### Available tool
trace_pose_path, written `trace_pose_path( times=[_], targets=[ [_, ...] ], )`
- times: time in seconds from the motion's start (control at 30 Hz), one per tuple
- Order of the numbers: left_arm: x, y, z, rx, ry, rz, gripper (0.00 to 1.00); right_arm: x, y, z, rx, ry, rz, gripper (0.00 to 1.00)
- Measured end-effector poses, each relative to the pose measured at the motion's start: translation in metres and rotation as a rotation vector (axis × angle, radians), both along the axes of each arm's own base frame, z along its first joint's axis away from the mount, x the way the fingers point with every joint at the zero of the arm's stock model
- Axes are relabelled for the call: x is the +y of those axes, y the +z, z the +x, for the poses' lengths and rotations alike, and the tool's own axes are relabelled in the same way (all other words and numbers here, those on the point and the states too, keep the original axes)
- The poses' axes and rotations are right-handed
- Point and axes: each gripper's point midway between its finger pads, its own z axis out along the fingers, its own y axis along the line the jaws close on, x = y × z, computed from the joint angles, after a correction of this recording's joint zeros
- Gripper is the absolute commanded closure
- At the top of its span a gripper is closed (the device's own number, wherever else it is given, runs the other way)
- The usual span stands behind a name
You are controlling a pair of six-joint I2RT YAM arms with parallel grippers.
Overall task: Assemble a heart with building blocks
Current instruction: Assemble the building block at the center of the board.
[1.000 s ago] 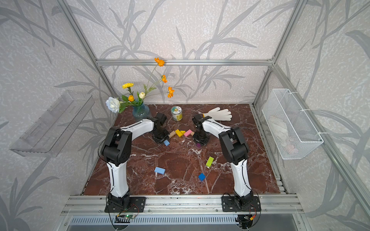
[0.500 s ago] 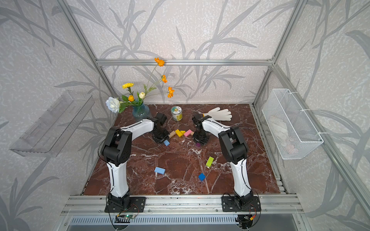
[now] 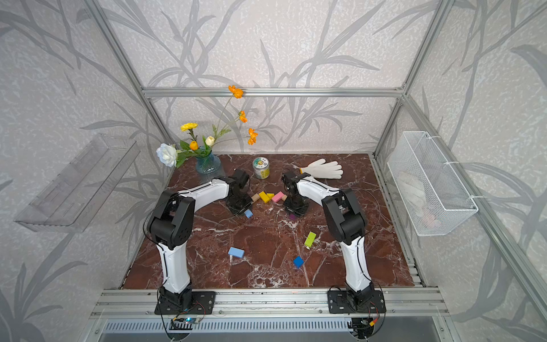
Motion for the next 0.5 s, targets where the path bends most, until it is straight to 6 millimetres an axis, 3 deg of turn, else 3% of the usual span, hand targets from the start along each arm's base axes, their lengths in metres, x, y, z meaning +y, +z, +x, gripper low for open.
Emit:
trace_pose_path(
  times=[0.5],
  targets=[
    [-0.0047,0.0005,-0.0010,0.009,0.000,-0.003,0.82,0.0045,0.0002,-0.0043,0.006,0.005,0.002,1.00]
  ],
)
